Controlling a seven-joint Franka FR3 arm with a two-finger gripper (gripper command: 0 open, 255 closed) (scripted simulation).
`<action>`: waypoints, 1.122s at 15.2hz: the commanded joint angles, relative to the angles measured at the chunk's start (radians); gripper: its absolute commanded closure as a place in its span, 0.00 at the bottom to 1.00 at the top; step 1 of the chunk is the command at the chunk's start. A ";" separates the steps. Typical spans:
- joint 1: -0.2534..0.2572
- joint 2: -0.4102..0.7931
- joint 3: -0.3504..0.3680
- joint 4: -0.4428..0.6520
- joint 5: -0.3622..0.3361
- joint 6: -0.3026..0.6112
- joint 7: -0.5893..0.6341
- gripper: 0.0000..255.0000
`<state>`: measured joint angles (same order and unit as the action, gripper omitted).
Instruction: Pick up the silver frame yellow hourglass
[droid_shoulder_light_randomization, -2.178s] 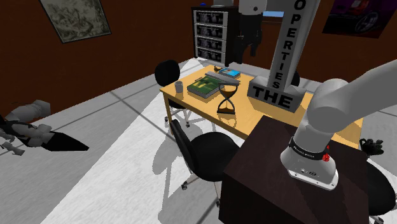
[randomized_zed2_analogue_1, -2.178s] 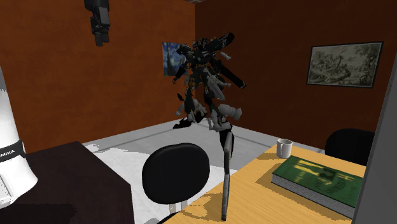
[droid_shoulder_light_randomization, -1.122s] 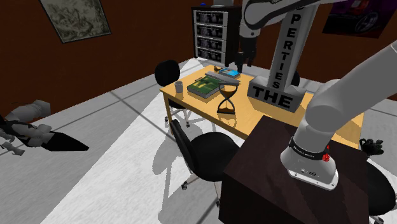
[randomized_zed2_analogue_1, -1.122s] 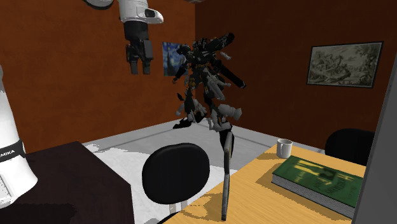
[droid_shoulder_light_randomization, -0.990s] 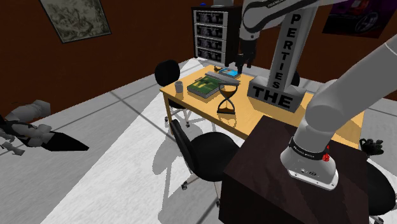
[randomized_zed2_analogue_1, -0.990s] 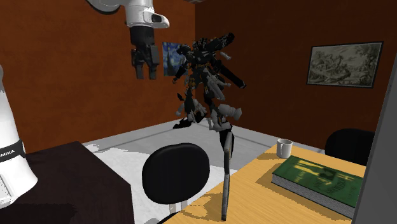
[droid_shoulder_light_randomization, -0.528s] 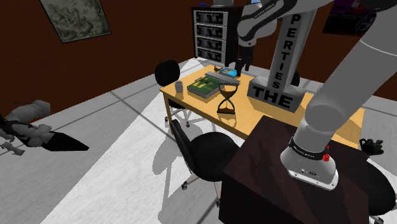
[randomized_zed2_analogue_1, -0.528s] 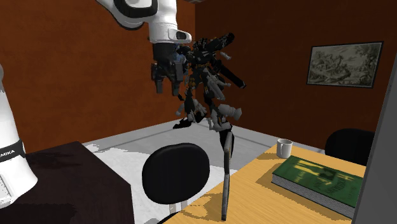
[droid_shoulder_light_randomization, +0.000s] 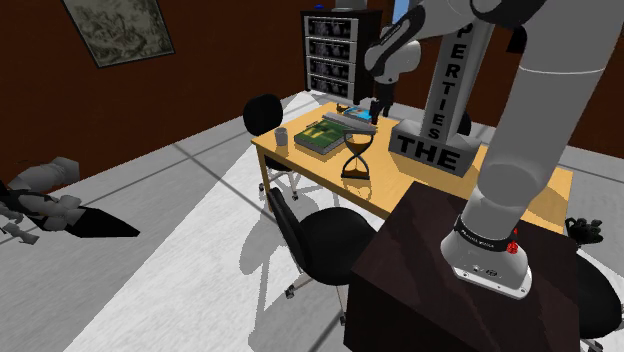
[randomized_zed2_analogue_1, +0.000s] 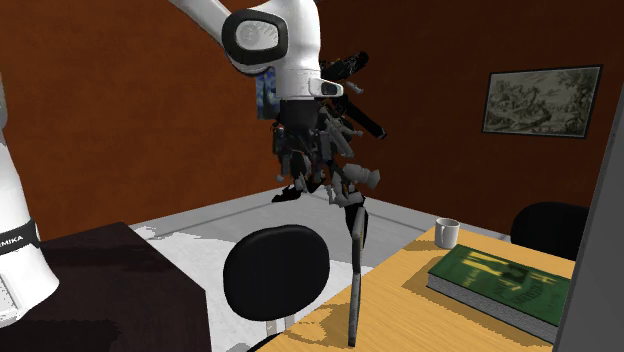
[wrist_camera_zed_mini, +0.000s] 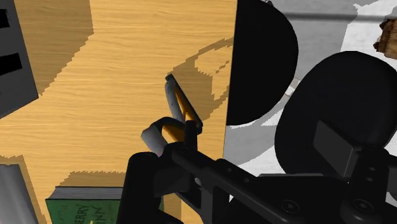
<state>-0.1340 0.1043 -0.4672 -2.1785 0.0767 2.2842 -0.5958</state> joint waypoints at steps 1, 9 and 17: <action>-0.024 0.087 -0.002 0.057 0.059 0.018 -0.069 0.00; -0.169 0.413 0.055 0.349 0.231 0.011 -0.257 0.00; -0.204 0.506 0.085 0.390 0.270 0.058 -0.290 0.00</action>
<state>-0.3352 0.6024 -0.3853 -1.7855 0.3423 2.3313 -0.8815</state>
